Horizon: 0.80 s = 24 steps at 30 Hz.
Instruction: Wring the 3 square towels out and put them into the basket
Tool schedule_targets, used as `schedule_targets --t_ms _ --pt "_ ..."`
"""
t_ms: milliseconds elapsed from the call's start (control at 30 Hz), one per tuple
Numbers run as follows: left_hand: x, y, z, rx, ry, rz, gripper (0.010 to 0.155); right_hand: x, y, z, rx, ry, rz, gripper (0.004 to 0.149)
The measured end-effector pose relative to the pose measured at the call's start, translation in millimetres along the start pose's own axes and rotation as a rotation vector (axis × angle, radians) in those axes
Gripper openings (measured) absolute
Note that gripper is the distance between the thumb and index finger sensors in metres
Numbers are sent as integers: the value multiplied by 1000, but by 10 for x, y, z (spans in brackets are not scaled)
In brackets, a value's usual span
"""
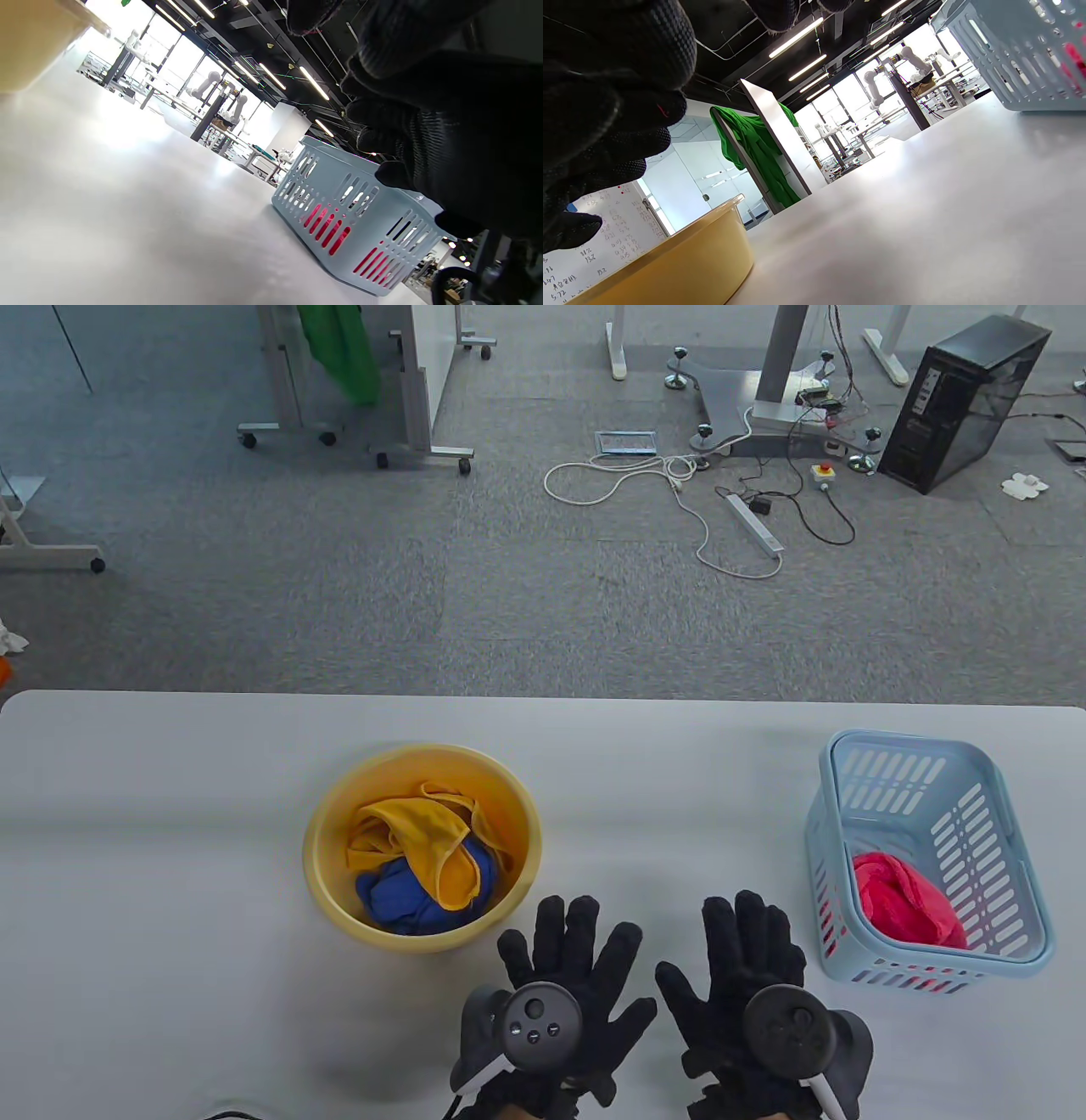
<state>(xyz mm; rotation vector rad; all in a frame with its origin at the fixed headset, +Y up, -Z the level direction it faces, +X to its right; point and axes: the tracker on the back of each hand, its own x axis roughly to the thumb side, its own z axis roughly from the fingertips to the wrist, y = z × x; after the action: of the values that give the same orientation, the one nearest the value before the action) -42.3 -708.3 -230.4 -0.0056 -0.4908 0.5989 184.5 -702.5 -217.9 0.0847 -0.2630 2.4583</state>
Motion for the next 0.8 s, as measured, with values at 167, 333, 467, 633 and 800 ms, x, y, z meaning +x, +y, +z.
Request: schedule_targets --t_ms 167,333,467,633,800 --pt "-108 189 -51 -43 68 -42 75 32 -53 3 -6 -9 -46 89" --pt "-375 420 -90 -64 176 -80 75 80 -99 20 3 -21 -103 89" --pt "-520 646 -147 -56 242 -202 74 73 -127 21 -1 -20 -119 88" --pt "-701 994 -269 -43 371 -405 73 79 -185 33 -21 -21 -81 88" --pt "-854 1235 -350 -12 475 -444 74 42 -221 27 -25 -9 -124 91"
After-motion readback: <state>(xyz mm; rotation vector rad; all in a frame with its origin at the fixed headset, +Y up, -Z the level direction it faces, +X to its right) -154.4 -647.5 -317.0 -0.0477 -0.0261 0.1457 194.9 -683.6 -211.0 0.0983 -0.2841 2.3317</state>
